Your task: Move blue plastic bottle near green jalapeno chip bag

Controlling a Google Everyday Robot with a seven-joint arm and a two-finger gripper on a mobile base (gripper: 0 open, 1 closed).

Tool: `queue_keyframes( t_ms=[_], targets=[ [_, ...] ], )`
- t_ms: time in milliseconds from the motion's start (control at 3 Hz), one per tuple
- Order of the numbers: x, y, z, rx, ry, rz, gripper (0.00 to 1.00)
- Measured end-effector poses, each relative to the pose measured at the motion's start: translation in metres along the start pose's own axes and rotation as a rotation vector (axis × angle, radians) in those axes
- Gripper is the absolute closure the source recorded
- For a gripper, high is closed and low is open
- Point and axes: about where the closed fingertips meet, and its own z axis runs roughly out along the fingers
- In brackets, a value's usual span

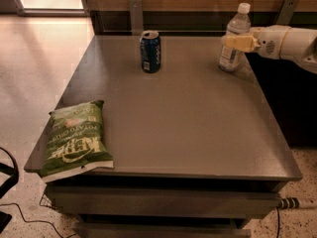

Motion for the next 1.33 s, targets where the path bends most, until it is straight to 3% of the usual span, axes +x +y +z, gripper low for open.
queue_keyframes(
  t_ms=[667,1000,1333],
  targets=[
    [0.001,0.004,0.007,-0.011,0.001,0.002,0.99],
    [0.001,0.004,0.008,-0.013,0.001,0.002,1.00],
    [-0.017,0.027,0.012,-0.047,0.005,0.003,1.00]
  ],
)
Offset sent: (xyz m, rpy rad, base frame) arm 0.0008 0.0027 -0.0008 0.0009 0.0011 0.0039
